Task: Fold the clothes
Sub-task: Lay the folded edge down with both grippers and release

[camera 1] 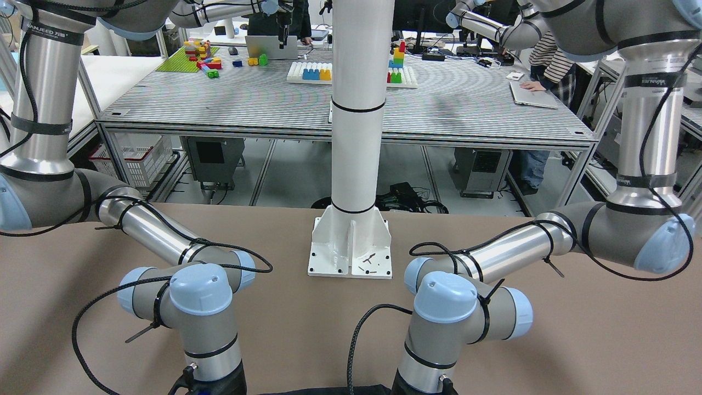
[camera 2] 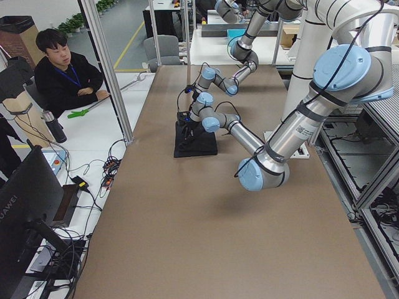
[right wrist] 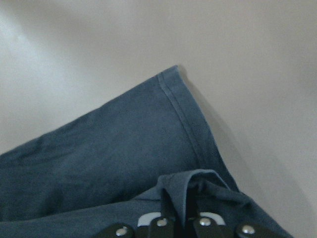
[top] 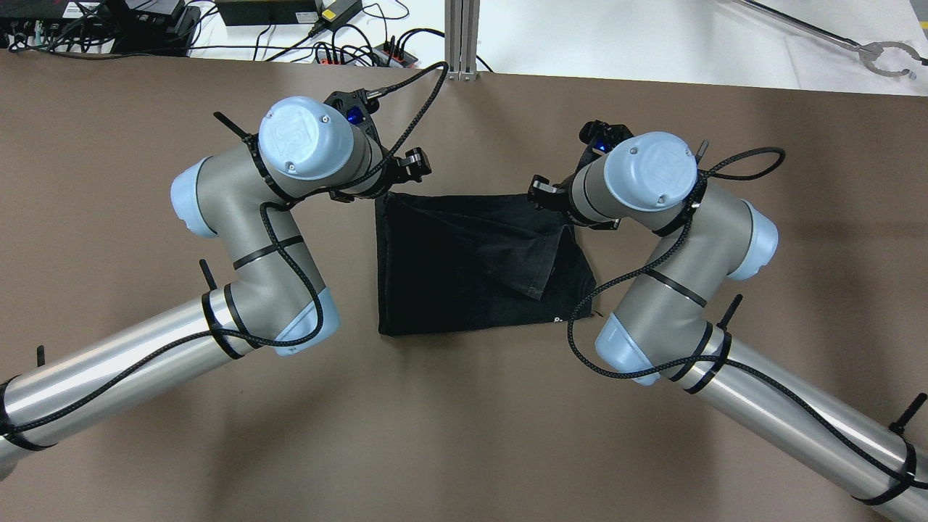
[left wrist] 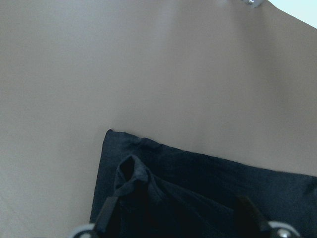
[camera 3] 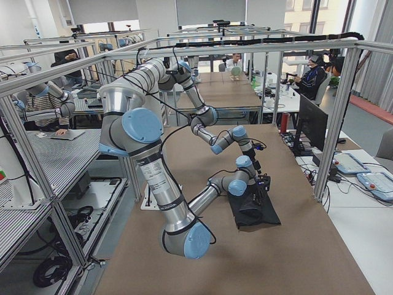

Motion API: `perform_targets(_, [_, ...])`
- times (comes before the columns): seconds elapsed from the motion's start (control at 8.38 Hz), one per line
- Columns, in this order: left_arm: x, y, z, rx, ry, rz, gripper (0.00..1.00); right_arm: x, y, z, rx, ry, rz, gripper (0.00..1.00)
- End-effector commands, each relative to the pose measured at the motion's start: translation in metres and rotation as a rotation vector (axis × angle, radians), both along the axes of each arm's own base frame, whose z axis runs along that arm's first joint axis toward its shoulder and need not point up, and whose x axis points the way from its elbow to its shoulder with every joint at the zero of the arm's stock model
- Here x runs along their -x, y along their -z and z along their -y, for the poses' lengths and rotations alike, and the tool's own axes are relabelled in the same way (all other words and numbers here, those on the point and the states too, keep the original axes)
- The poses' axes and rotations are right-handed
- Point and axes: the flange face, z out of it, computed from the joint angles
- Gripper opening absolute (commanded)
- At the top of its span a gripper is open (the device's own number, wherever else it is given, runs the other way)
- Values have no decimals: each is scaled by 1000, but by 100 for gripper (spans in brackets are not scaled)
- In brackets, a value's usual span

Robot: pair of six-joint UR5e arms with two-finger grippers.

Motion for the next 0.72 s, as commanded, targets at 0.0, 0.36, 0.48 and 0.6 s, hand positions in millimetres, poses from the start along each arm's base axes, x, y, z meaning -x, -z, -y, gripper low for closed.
perform_targets(0.0, [17,-2,2,3,-21,-22,95,12,19,-29,-11,75,48,91])
perform_targets(0.36, [16,-13,1,11,-22,-11,95,87,1,-101,-2,109,-1,0])
perform_targets(0.48, [16,-15,1,11,-22,-11,95,101,-11,-114,-10,107,-33,0])
perform_targets(0.6, [17,-21,0,7,-22,-14,95,103,-14,-114,-6,109,-40,0])
